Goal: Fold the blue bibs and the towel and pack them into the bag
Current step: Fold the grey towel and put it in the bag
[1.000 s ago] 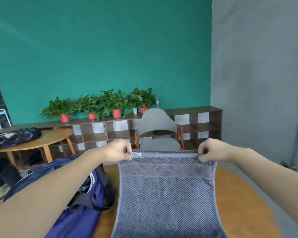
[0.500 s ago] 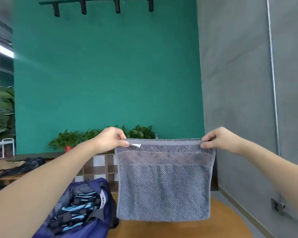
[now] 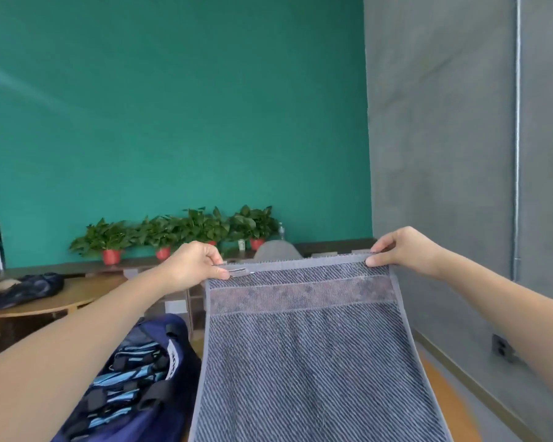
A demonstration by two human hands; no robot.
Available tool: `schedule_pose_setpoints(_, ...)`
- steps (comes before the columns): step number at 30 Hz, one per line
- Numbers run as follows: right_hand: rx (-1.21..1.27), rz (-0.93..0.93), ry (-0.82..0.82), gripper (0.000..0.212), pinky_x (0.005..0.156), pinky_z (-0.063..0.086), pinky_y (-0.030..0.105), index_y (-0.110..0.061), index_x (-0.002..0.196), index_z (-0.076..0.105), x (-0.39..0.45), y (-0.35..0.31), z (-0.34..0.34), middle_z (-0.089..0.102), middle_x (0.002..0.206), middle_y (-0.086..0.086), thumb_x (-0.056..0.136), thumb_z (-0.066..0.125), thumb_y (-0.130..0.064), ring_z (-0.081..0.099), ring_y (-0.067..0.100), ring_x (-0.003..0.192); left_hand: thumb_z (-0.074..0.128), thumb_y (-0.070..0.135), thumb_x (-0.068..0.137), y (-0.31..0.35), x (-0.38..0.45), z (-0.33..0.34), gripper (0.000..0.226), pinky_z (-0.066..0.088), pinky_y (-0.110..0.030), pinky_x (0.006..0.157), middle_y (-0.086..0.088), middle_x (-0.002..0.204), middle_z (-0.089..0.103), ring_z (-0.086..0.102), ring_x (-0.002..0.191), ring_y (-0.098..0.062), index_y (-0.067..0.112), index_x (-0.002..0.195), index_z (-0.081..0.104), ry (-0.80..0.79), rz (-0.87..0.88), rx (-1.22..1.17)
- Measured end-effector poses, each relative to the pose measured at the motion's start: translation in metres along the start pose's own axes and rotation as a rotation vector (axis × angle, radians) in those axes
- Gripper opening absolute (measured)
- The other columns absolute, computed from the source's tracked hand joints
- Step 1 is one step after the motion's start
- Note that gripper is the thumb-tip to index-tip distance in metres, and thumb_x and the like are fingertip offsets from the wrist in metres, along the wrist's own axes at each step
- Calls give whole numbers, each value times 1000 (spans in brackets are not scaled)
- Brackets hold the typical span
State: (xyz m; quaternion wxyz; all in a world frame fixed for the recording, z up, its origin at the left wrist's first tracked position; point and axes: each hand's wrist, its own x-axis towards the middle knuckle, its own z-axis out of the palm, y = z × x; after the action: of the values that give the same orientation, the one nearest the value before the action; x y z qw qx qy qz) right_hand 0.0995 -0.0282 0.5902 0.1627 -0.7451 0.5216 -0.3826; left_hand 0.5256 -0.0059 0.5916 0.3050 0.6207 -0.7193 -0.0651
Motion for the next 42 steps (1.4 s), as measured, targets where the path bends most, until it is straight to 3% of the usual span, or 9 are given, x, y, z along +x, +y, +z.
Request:
schedule_pose_setpoints(4, -84, 81, -104, 22, 72, 49, 24, -17, 81, 71, 32, 75, 67, 71, 85, 1, 71, 91, -19, 66, 18, 82, 89, 18, 77, -55, 29, 90, 26, 48, -26, 67, -1, 83, 68, 61, 72, -17, 19, 87, 65, -124, -52, -21)
schedule_pose_setpoints(8, -182, 151, -232, 27, 68, 42, 16, -18, 97, 70, 47, 151, 141, 68, 95, 0, 77, 88, -16, 62, 16, 89, 85, 16, 82, -108, 46, 180, 27, 51, -30, 87, 3, 96, 68, 64, 87, -16, 32, 93, 66, -237, -87, 0)
schedule_pose_setpoints(11, -209, 135, -278, 22, 80, 42, 22, -19, 104, 75, 43, 180, 170, 71, 98, -5, 83, 82, -18, 63, 13, 95, 79, 18, 88, -128, 45, 218, 22, 47, -27, 95, 5, 106, 67, 61, 100, -11, 22, 109, 74, -227, -55, 41)
schedule_pose_setpoints(14, -160, 141, -271, 15, 77, 46, 21, -25, 96, 77, 24, 197, 178, 74, 96, -9, 84, 81, -18, 66, 10, 91, 74, 23, 93, -141, 26, 229, 19, 48, -28, 94, 10, 108, 68, 60, 102, -8, 23, 112, 74, -216, 15, 109)
schedule_pose_setpoints(16, -118, 136, -257, 15, 72, 44, 11, -31, 86, 76, 5, 202, 179, 74, 91, -10, 82, 83, -18, 65, 2, 85, 73, 24, 93, -145, 5, 231, 14, 50, -30, 92, 14, 106, 67, 60, 99, -7, 28, 106, 73, -210, 70, 153)
schedule_pose_setpoints(19, -87, 122, -252, 18, 72, 42, 6, -35, 81, 77, -27, 206, 181, 73, 90, -12, 79, 86, -20, 61, -6, 84, 74, 15, 89, -144, -35, 234, 22, 50, -31, 86, 18, 95, 61, 56, 91, 1, 35, 95, 67, -189, 133, 140)
schedule_pose_setpoints(30, -34, 21, -101, 18, 79, 47, 16, -37, 81, 79, -124, 209, 183, 71, 91, -14, 79, 86, -20, 64, 4, 87, 72, 10, 84, -135, -129, 244, 26, 50, -28, 73, 16, 89, 52, 56, 84, -4, 31, 89, 56, -122, 186, 144)
schedule_pose_setpoints(39, -204, -40, -226, 25, 83, 39, 2, -37, 89, 77, -160, 223, 197, 71, 97, -20, 83, 82, -14, 60, -10, 95, 67, 10, 92, -147, -157, 259, 19, 51, -31, 77, 15, 104, 57, 55, 90, -7, 26, 102, 65, -150, 267, 276)
schedule_pose_setpoints(42, -261, -91, -249, 32, 92, 40, 5, -45, 96, 72, -165, 227, 199, 70, 103, -22, 87, 78, -15, 58, -13, 102, 62, 4, 93, -154, -162, 265, 23, 54, -37, 81, 12, 104, 63, 58, 101, -10, 23, 103, 70, -174, 265, 273)
